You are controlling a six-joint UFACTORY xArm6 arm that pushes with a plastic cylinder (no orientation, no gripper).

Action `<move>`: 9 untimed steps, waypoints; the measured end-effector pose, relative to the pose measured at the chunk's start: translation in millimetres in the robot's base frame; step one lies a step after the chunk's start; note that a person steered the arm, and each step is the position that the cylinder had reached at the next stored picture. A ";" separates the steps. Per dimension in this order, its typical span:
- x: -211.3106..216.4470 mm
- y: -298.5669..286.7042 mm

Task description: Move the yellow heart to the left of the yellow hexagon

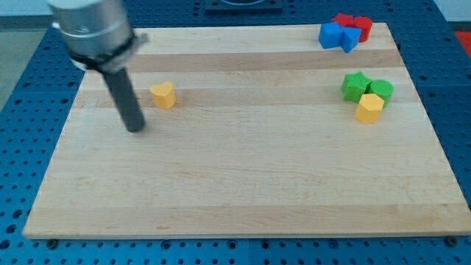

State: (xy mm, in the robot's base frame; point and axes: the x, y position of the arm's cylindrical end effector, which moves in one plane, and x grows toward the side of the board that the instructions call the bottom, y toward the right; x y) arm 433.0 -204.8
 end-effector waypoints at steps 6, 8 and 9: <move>-32.4 181.6; -32.4 275.9; -26.0 295.0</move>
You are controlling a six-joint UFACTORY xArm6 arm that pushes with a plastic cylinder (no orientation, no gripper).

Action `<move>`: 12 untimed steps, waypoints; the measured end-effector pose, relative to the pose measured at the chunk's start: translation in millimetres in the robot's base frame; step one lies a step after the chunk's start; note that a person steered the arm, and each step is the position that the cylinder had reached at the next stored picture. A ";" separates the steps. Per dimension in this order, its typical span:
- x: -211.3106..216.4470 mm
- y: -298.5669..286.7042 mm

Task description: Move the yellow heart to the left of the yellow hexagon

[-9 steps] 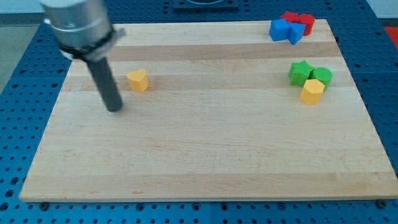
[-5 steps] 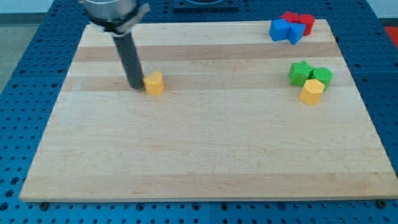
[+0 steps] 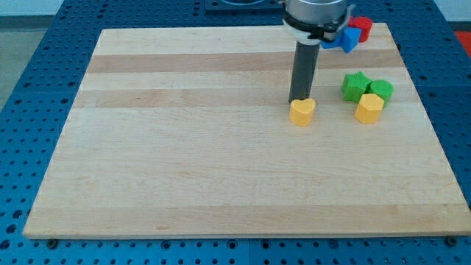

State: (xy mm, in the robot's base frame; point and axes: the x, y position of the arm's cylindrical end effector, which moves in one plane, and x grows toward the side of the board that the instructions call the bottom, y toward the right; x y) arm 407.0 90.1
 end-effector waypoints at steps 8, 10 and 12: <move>29.5 11.1; 21.5 23.0; 68.6 25.3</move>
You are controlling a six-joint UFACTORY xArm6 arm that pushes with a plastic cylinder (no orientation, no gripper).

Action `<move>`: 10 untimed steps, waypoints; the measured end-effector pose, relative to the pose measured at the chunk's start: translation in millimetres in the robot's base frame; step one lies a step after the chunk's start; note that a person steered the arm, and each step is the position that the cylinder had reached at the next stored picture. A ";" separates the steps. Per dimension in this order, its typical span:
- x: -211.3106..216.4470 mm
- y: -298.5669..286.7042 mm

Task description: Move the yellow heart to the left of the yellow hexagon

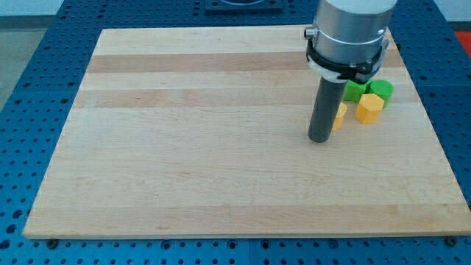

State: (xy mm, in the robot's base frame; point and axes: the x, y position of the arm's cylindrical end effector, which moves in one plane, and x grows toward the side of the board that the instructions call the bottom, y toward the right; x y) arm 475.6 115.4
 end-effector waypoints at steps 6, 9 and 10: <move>-92.5 19.2; -49.0 -30.8; -35.5 -4.1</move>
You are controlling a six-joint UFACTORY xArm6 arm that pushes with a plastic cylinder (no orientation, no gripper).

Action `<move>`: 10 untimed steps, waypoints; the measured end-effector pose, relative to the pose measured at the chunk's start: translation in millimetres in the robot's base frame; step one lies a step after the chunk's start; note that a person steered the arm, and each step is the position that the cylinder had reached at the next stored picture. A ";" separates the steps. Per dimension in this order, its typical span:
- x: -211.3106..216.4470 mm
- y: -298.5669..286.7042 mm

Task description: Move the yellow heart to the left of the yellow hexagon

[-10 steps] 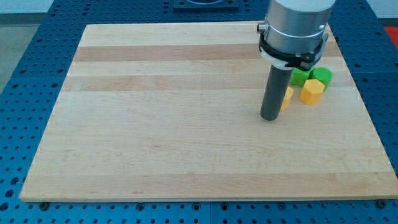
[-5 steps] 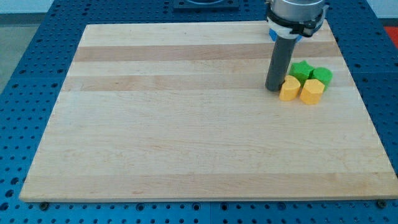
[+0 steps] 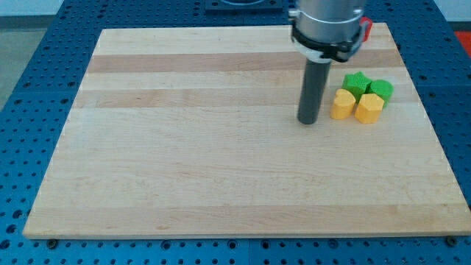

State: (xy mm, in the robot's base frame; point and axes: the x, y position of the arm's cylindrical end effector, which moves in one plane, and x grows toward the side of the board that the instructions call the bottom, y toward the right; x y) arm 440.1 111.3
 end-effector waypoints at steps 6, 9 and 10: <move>64.3 22.9; 92.0 133.1; 126.5 165.2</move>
